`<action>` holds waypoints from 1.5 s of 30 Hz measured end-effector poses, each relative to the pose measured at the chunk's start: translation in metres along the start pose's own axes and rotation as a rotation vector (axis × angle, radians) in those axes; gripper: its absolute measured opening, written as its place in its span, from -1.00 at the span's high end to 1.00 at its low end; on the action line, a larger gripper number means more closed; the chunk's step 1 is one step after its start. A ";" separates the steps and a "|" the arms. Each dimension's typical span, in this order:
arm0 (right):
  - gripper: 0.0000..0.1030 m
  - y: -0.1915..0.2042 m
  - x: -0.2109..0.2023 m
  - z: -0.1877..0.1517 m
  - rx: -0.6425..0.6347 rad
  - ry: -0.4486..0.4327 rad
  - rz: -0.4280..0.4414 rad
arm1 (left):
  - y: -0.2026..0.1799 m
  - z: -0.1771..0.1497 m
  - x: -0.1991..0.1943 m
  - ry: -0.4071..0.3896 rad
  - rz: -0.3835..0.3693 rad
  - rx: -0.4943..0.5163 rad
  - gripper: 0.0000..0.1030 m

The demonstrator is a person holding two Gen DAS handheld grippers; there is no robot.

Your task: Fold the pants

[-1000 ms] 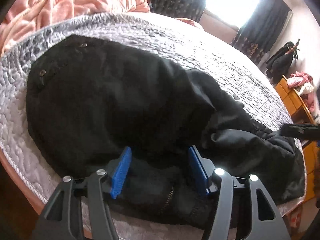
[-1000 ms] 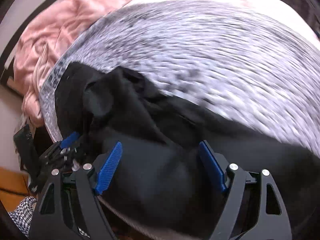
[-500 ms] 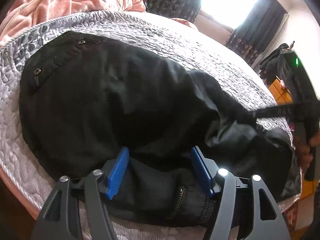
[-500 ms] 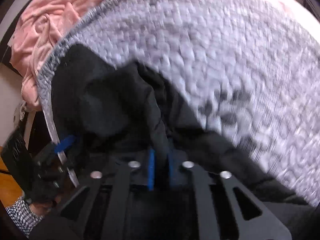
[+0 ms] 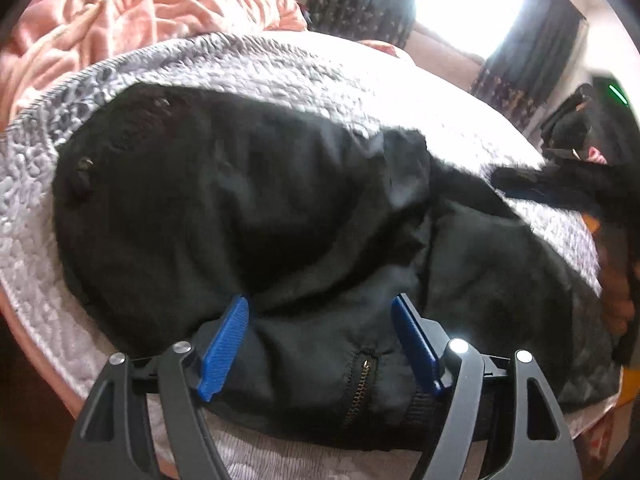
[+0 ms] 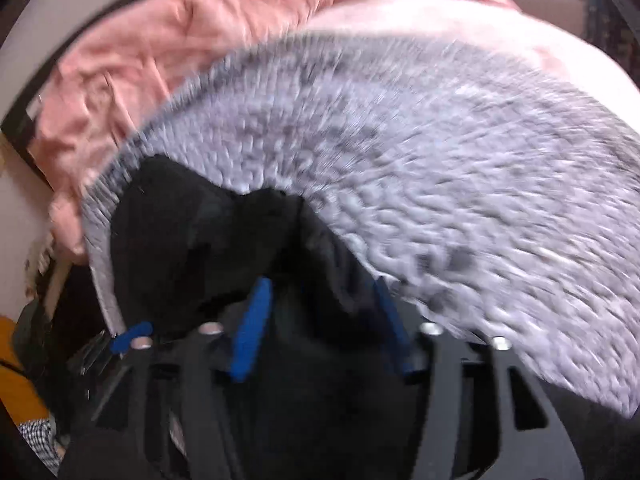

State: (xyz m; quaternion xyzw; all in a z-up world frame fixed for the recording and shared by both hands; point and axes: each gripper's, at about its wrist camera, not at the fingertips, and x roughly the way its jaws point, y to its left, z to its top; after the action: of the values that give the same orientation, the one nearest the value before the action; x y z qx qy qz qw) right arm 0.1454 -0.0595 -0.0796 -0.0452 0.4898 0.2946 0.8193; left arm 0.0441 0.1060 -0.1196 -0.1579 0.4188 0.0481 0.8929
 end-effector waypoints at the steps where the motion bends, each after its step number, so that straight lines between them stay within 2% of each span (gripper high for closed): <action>1: -0.09 -0.008 -0.018 -0.009 0.017 -0.022 -0.007 | -0.003 0.003 -0.008 -0.027 -0.010 0.000 -0.45; 4: -0.09 -0.035 -0.062 -0.051 0.117 -0.067 -0.055 | -0.017 0.010 -0.016 -0.060 -0.035 0.034 -0.46; 7: -0.09 -0.064 -0.082 -0.092 0.225 -0.084 -0.113 | -0.040 0.008 -0.009 -0.056 -0.034 0.097 -0.50; 9: -0.09 -0.082 -0.073 -0.109 0.281 -0.057 -0.152 | -0.049 0.005 0.006 -0.041 -0.008 0.132 -0.53; 11: -0.02 -0.107 -0.047 -0.126 0.349 0.036 -0.237 | -0.048 0.000 0.038 0.039 0.075 0.141 -0.57; 12: 0.09 -0.119 -0.036 -0.133 0.372 0.070 -0.247 | -0.046 -0.003 0.046 0.039 0.078 0.144 -0.60; 13: 0.10 -0.128 -0.033 -0.138 0.394 0.060 -0.219 | -0.048 -0.004 0.047 0.012 0.091 0.170 -0.61; 15: 0.09 -0.131 -0.039 -0.138 0.424 0.044 -0.189 | -0.054 -0.004 0.045 0.024 0.113 0.211 -0.61; 16: 0.05 -0.130 -0.046 -0.138 0.435 0.043 -0.191 | -0.053 -0.002 0.040 0.033 0.100 0.199 -0.61; 18: -0.04 -0.125 -0.062 -0.139 0.436 0.011 -0.196 | -0.047 0.002 0.029 0.048 0.062 0.145 -0.61; 21: -0.06 -0.113 -0.089 -0.149 0.441 -0.032 -0.175 | -0.041 0.000 0.010 0.077 -0.008 0.068 -0.61; 24: -0.08 -0.099 -0.101 -0.169 0.454 -0.050 -0.116 | -0.052 -0.015 -0.005 0.085 -0.073 0.067 -0.61; 26: -0.15 -0.093 -0.093 -0.184 0.441 -0.003 -0.172 | -0.070 -0.026 -0.005 0.089 -0.094 0.135 -0.62; 28: -0.14 -0.099 -0.072 -0.198 0.446 0.093 -0.235 | -0.089 -0.040 0.005 0.124 -0.049 0.224 -0.63; 30: -0.13 -0.104 -0.071 -0.204 0.451 0.069 -0.205 | -0.097 -0.052 0.017 0.143 -0.012 0.268 -0.66; 33: -0.13 -0.109 -0.096 -0.208 0.516 0.022 -0.141 | -0.103 -0.047 0.013 0.142 0.003 0.286 -0.64; 37: -0.21 -0.106 -0.122 -0.218 0.567 -0.012 -0.041 | -0.121 -0.040 -0.014 0.084 -0.082 0.248 -0.65; 40: -0.27 -0.101 -0.124 -0.231 0.636 0.011 0.058 | -0.145 -0.043 -0.017 0.089 -0.146 0.264 -0.65; 43: -0.30 -0.096 -0.116 -0.241 0.664 0.024 0.104 | -0.166 -0.050 -0.012 0.102 -0.171 0.293 -0.65; 45: -0.30 -0.097 -0.106 -0.246 0.694 0.051 0.105 | -0.179 -0.060 -0.006 0.122 -0.166 0.313 -0.65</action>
State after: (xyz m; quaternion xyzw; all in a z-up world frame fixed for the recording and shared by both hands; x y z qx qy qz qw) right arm -0.0312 -0.2753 -0.1393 0.2539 0.5828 0.1511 0.7570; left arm 0.0350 -0.0820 -0.1079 -0.0536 0.4602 -0.1010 0.8804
